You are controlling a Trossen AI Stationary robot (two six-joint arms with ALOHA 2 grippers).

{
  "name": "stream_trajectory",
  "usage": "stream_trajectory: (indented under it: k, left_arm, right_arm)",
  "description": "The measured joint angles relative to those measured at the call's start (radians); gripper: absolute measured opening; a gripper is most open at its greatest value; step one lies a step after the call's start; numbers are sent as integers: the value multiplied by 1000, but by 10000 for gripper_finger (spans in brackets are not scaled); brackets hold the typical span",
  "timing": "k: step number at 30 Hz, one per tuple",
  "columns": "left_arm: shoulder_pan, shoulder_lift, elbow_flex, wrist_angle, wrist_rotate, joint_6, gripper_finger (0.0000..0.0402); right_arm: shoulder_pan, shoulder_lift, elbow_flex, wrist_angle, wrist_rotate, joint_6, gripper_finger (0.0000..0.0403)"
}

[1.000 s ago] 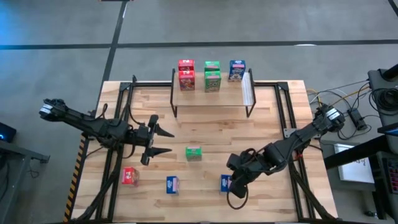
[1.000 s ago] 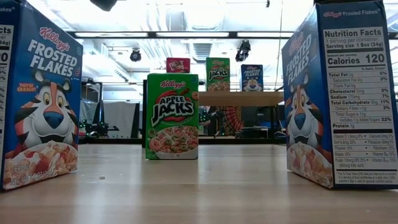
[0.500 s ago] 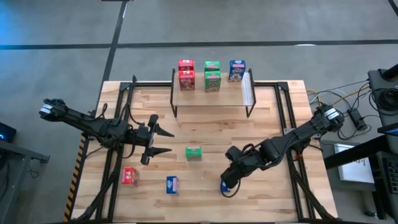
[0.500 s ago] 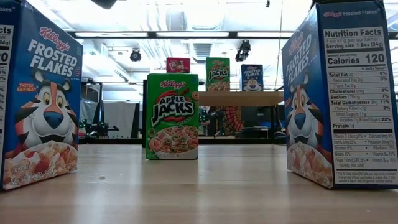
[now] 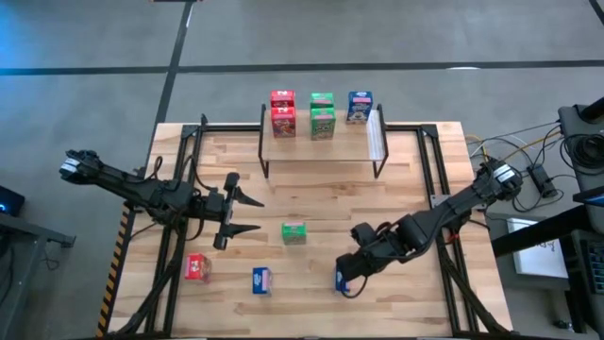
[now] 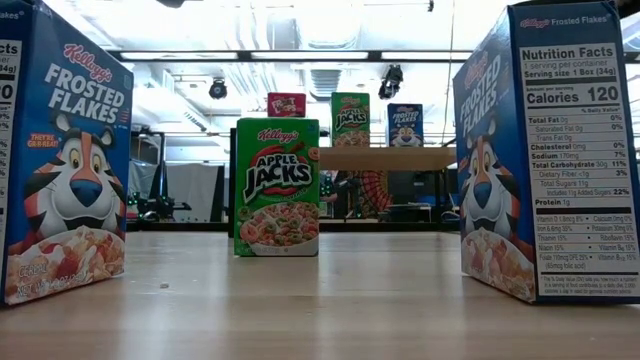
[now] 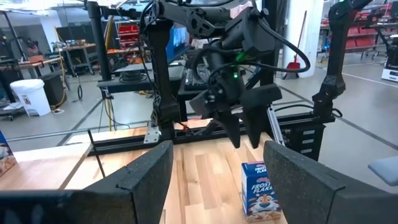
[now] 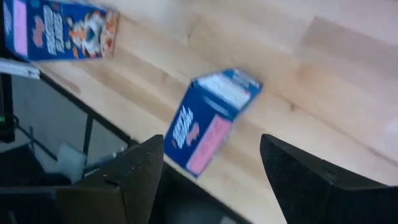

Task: Stack cereal on shelf
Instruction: Put the right blue cereal box on the shelf

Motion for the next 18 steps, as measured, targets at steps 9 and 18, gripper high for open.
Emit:
stream_trajectory:
  k: [9, 18]
  left_arm:
    - [0, 1, 0, 0, 0, 7, 235]
    - [0, 2, 0, 8, 0, 26, 235]
  right_arm:
    - [10, 56, -2, -38, -64, -31, 236]
    - [8, 95, -2, 51, -63, -17, 241]
